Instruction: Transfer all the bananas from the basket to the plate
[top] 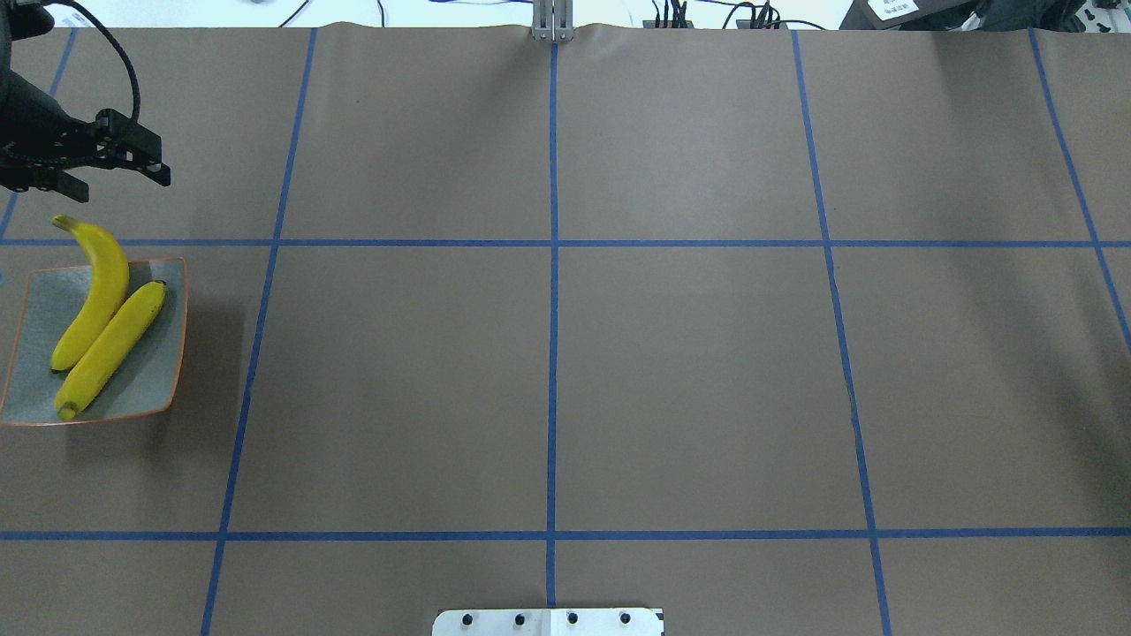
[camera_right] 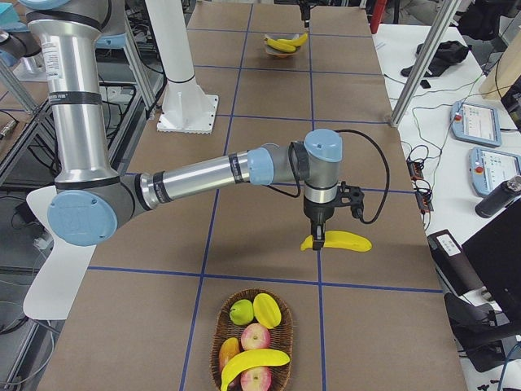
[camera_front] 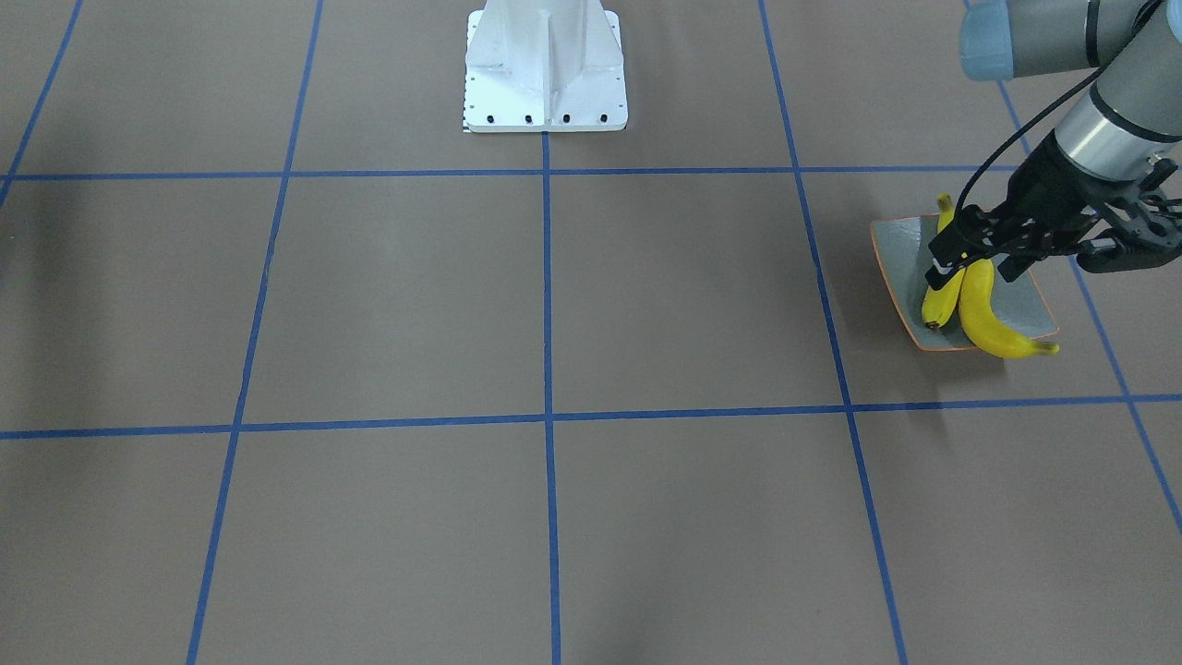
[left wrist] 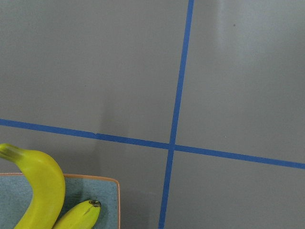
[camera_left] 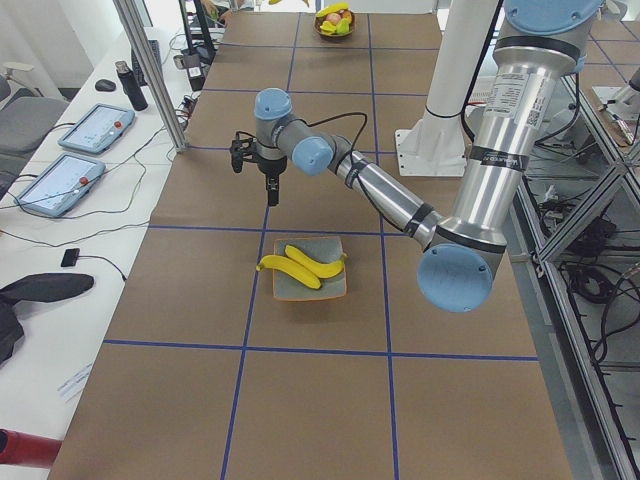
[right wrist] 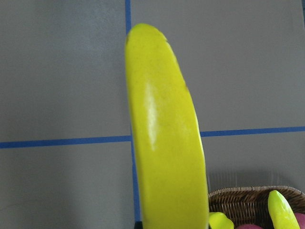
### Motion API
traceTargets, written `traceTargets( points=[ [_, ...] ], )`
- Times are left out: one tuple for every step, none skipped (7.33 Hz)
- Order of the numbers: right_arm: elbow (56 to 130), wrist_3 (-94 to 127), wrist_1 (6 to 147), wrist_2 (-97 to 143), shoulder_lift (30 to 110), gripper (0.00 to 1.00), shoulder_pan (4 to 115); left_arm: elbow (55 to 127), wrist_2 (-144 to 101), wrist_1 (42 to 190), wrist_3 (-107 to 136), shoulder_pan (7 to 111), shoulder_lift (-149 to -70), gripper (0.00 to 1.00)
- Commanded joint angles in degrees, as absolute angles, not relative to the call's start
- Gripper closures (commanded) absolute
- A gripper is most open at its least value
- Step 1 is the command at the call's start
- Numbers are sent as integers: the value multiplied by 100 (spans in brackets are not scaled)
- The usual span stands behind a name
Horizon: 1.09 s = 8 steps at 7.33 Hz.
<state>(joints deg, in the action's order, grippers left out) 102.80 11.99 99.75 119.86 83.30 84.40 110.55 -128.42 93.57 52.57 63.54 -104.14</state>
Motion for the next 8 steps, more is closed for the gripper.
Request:
traceTargets(
  points=[
    [10650,1815,10431,12197,7850,100,8000,11013,-12850,9360,5439,6354,-10537,0],
    [10792,2367,10424,12460,7649,100,7685,10969,-12850,9369,5658,6346,-10686,0],
    [10889,2947,10389,12506,7446,100,7299,10943,-12850,9369,5973,6311,-10827,0],
    [10916,3510,10380,12724,7114,100,6982,10942,-12858,9421,6507,6180,-11080,0],
    [10986,4029,10362,13031,6832,100,6648,10934,-12850,9657,7113,5926,-11222,1],
    [11082,4408,10336,13025,6612,100,6279,10864,-12850,10025,7641,5750,-11345,1],
    [11109,4856,10066,13008,6435,100,5832,10794,-12850,10585,8325,5696,-11451,1],
    [11118,5295,9637,12973,6381,100,5488,10567,-12850,11356,9080,5513,-11687,1]
  ],
)
